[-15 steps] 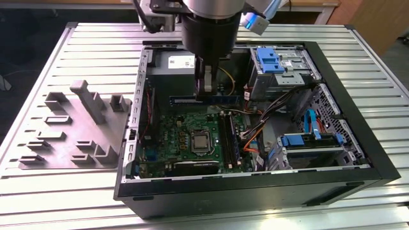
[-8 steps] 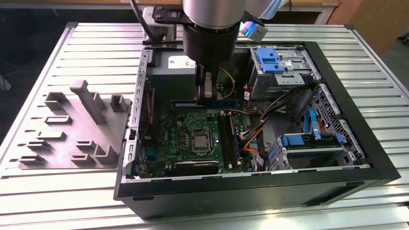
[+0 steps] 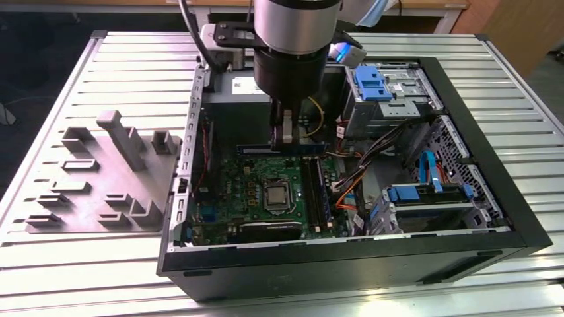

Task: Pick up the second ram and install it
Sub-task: 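Pick up the second ram and move it above second insertion slot, then insert the second ram into the second slot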

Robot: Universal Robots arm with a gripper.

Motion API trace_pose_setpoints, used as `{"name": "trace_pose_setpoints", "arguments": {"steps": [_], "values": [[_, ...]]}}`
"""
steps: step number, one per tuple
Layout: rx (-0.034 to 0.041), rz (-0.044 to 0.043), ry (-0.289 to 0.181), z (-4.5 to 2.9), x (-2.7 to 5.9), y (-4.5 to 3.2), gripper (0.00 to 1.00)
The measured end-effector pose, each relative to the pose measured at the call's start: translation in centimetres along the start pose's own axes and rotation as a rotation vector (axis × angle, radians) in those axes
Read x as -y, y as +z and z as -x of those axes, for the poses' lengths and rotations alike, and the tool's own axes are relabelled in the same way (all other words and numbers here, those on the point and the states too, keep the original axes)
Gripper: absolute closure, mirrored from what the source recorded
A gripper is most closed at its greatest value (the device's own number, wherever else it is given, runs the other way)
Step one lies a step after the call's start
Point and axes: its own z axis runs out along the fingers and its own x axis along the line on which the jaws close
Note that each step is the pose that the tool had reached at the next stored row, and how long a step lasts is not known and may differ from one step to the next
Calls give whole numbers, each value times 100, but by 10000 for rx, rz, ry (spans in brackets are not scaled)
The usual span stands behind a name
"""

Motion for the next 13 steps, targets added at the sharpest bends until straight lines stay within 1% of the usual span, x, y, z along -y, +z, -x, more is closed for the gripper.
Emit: {"name": "trace_pose_setpoints", "arguments": {"steps": [3,13], "values": [[0,0,0,-2,3,32,89],[0,0,0,-2,5,33,89]]}}
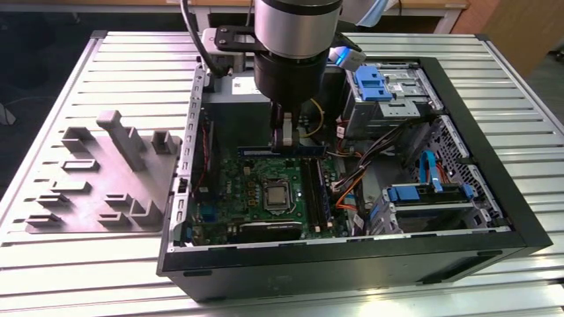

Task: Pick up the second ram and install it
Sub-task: 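Insert the second ram into the second slot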

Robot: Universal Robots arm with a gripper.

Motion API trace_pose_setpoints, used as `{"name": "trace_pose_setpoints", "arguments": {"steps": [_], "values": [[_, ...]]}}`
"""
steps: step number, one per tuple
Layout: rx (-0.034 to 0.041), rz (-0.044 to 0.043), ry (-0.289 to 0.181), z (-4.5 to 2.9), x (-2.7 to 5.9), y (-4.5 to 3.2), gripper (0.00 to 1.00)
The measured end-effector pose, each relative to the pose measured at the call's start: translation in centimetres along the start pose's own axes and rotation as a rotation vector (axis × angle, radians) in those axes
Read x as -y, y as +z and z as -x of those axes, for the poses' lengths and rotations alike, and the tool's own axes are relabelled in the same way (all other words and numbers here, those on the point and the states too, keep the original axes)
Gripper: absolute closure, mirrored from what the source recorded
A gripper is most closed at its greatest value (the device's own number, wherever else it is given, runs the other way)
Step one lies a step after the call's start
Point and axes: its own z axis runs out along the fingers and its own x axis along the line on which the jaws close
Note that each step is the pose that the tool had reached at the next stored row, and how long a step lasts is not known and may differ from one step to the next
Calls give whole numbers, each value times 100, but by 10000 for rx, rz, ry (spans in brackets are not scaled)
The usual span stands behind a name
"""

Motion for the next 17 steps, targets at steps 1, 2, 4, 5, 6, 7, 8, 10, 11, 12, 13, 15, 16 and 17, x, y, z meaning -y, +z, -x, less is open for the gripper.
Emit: {"name": "trace_pose_setpoints", "arguments": {"steps": [1,2,4,5,6,7,8,10,11,12,13,15,16,17], "values": [[0,0,0,0,0,0,89],[0,0,0,0,0,0,89],[0,0,0,0,0,0,89],[0,0,0,0,1,0,89],[0,0,0,0,1,0,89],[0,0,0,0,1,0,89],[0,0,0,0,1,0,89],[0,0,0,0,1,0,89],[0,0,0,0,1,0,89],[2,-1,30,0,1,0,89],[6,-2,148,0,1,1,89],[22,-7,486,0,1,4,89],[30,-9,668,0,1,5,89],[38,-11,845,0,1,6,89]]}}
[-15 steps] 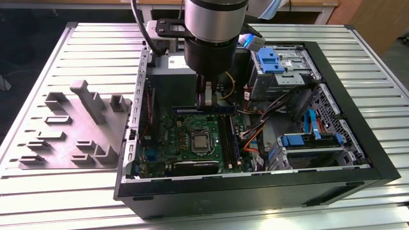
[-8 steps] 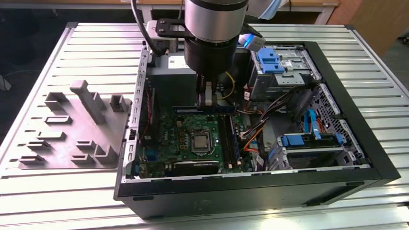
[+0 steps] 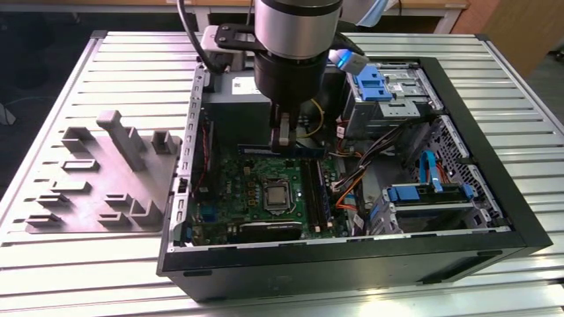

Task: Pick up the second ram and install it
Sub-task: 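Insert the second ram into the second slot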

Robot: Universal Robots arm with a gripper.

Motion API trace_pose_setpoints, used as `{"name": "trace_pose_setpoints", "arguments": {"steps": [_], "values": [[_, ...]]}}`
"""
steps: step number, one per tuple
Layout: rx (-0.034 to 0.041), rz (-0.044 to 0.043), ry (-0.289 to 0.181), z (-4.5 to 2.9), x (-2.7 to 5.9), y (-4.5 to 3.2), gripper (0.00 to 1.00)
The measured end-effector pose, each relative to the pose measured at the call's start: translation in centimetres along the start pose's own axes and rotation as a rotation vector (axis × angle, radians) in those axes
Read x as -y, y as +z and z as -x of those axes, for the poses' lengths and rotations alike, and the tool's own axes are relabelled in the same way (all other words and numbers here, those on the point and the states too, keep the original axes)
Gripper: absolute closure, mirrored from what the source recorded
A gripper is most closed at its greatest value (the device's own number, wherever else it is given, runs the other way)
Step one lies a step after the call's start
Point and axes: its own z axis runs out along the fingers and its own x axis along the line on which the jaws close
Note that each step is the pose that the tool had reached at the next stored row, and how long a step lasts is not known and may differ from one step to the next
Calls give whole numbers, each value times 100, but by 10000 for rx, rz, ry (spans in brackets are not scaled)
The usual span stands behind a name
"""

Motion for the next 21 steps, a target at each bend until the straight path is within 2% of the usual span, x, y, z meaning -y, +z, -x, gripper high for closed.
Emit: {"name": "trace_pose_setpoints", "arguments": {"steps": [21], "values": [[165,-49,3802,0,1,26,89]]}}
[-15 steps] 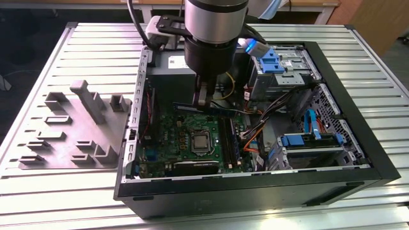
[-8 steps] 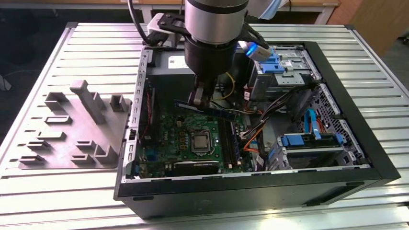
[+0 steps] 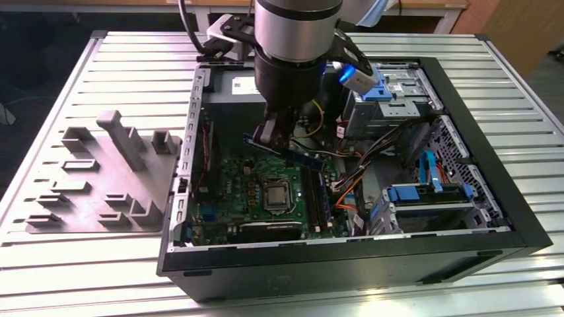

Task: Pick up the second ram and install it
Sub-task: 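Insert the second ram into the second slot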

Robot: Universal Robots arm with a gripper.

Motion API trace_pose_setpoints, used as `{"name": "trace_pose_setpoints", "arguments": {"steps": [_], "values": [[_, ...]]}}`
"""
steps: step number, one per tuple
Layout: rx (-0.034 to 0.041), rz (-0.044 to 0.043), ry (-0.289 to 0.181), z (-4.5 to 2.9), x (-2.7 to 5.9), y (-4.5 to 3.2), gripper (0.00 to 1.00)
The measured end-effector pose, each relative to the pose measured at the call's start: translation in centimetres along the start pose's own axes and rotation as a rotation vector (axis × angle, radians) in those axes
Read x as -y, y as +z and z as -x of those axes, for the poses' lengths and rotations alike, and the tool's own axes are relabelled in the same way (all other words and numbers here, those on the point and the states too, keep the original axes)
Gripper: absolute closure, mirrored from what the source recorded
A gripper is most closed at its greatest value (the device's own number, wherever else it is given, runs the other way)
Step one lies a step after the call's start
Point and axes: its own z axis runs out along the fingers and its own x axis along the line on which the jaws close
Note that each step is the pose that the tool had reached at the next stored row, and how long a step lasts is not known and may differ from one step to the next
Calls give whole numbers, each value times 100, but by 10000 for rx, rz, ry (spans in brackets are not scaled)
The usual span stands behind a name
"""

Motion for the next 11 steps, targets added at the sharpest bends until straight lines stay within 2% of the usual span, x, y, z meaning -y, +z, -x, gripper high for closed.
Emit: {"name": "trace_pose_setpoints", "arguments": {"steps": [11], "values": [[86,-25,1963,0,1,14,89]]}}
